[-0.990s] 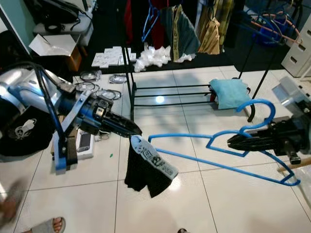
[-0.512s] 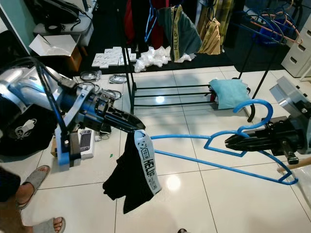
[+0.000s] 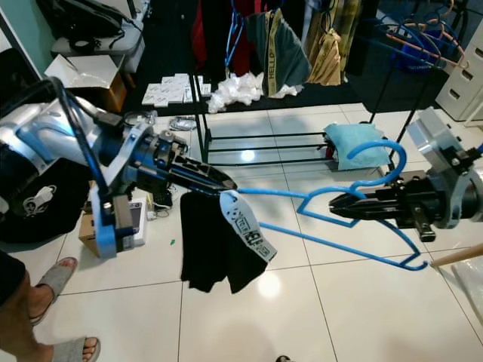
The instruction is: Hang hanger
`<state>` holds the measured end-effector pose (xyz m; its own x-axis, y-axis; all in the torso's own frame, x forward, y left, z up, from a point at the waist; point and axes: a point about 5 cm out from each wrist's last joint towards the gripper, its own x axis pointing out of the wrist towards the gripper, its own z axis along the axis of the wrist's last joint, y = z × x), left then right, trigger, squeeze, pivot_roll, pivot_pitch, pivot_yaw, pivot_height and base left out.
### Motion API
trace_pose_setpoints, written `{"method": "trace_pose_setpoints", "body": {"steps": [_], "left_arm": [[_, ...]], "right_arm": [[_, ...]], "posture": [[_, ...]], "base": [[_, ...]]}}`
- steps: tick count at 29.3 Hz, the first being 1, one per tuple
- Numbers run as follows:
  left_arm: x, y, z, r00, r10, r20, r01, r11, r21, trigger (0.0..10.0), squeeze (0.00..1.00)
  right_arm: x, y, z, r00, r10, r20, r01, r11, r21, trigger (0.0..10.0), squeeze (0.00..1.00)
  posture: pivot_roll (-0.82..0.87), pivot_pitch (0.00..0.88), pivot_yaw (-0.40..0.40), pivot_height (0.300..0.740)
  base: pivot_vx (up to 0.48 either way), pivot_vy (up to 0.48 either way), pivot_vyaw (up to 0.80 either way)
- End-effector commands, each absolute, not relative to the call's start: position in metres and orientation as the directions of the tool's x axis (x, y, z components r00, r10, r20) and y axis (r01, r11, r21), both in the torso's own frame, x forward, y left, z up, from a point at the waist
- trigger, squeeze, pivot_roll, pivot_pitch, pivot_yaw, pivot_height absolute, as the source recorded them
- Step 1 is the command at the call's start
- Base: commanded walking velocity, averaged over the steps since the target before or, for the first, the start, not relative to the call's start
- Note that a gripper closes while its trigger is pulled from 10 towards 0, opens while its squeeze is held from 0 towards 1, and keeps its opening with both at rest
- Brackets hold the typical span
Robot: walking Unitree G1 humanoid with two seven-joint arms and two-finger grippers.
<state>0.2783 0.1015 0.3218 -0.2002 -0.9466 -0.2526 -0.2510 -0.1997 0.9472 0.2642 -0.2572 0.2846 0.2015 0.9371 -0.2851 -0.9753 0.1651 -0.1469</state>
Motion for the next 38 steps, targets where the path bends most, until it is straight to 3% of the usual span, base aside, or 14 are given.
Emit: {"method": "trace_pose_setpoints", "body": {"steps": [1, 2, 3, 6, 7, 9, 21, 27, 28, 29, 30, 31, 32, 38], "left_arm": [[0.275, 0.096, 0.323, -0.232, -0.942, -0.244, -0.248, -0.185, 0.951, 10.0, 0.0], [0.275, 0.096, 0.323, -0.232, -0.942, -0.244, -0.248, -0.185, 0.951, 10.0, 0.0], [0.273, 0.094, 0.326, -0.241, -0.947, -0.213, -0.234, -0.156, 0.96, 10.0, 0.0], [0.273, 0.094, 0.326, -0.241, -0.947, -0.213, -0.234, -0.156, 0.96, 10.0, 0.0], [0.269, 0.091, 0.331, -0.262, -0.952, -0.159, -0.202, -0.107, 0.973, 10.0, 0.0], [0.265, 0.088, 0.335, -0.288, -0.952, -0.104, -0.162, -0.058, 0.985, 10.0, 0.0], [0.254, 0.07, 0.335, -0.376, -0.925, -0.052, -0.086, -0.021, 0.996, 10.0, 0.0], [0.249, 0.065, 0.333, -0.391, -0.919, -0.05, -0.064, -0.026, 0.998, 10.0, 0.0], [0.248, 0.066, 0.33, -0.384, -0.922, -0.054, -0.047, -0.039, 0.998, 10.0, 0.0], [0.248, 0.066, 0.33, -0.384, -0.922, -0.054, -0.047, -0.039, 0.998, 10.0, 0.0], [0.249, 0.068, 0.324, -0.369, -0.928, -0.059, -0.018, -0.056, 0.998, 10.0, 0.0], [0.249, 0.068, 0.324, -0.369, -0.928, -0.059, -0.018, -0.056, 0.998, 10.0, 0.0], [0.249, 0.072, 0.316, -0.352, -0.934, -0.064, 0.025, -0.078, 0.997, 10.0, 0.0], [0.246, 0.079, 0.296, -0.338, -0.938, -0.078, 0.123, -0.126, 0.984, 10.0, 0.0]], "right_arm": [[0.268, -0.253, 0.279, 0.219, 0.926, -0.307, -0.971, 0.178, -0.157, 10.0, 0.0], [0.268, -0.253, 0.279, 0.219, 0.926, -0.307, -0.971, 0.178, -0.157, 10.0, 0.0], [0.274, -0.254, 0.274, 0.281, 0.905, -0.32, -0.956, 0.235, -0.175, 10.0, 0.0], [0.274, -0.254, 0.274, 0.281, 0.905, -0.32, -0.956, 0.235, -0.175, 10.0, 0.0], [0.282, -0.253, 0.269, 0.35, 0.882, -0.315, -0.933, 0.298, -0.202, 10.0, 0.0], [0.288, -0.251, 0.266, 0.395, 0.87, -0.294, -0.915, 0.341, -0.218, 10.0, 0.0], [0.299, -0.217, 0.26, 0.384, 0.916, -0.114, -0.914, 0.36, -0.187, 10.0, 0.0], [0.308, -0.214, 0.262, 0.442, 0.894, -0.071, -0.885, 0.422, -0.195, 10.0, 0.0], [0.315, -0.217, 0.266, 0.506, 0.861, -0.041, -0.848, 0.489, -0.205, 10.0, 0.0], [0.315, -0.217, 0.266, 0.506, 0.861, -0.041, -0.848, 0.489, -0.205, 10.0, 0.0], [0.325, -0.225, 0.271, 0.594, 0.805, 0.003, -0.788, 0.582, -0.201, 10.0, 0.0], [0.325, -0.225, 0.271, 0.594, 0.805, 0.003, -0.788, 0.582, -0.201, 10.0, 0.0], [0.333, -0.234, 0.277, 0.675, 0.736, 0.052, -0.718, 0.672, -0.181, 10.0, 0.0], [0.34, -0.246, 0.285, 0.747, 0.651, 0.135, -0.639, 0.759, -0.129, 10.0, 0.0]], "posture": [[-0.02, 0.138, 0.012, 0.74], [-0.02, 0.138, 0.012, 0.74], [-0.02, 0.137, 0.011, 0.74], [-0.02, 0.137, 0.011, 0.74], [-0.02, 0.134, 0.011, 0.74], [-0.02, 0.132, 0.01, 0.74], [-0.03, 0.128, 0.013, 0.74], [-0.03, 0.132, 0.012, 0.74], [-0.02, 0.135, 0.012, 0.74], [-0.02, 0.135, 0.012, 0.74], [-0.02, 0.138, 0.014, 0.74], [-0.02, 0.138, 0.014, 0.74], [-0.02, 0.14, 0.014, 0.74], [-0.02, 0.144, 0.013, 0.74]], "base": [[0.0, 0.0, 0.0], [0.0, 0.0, 0.0], [0.0, 0.0, 0.0], [0.0, 0.0, 0.0], [0.0, 0.0, 0.0], [0.0, 0.0, 0.0], [0.0, 0.0, 0.0], [0.0, 0.0, 0.0], [0.0, 0.0, 0.0], [0.0, 0.0, 0.0], [0.0, 0.0, 0.0], [0.0, 0.0, 0.0], [0.0, 0.0, 0.0], [0.0, 0.0, 0.0]]}}
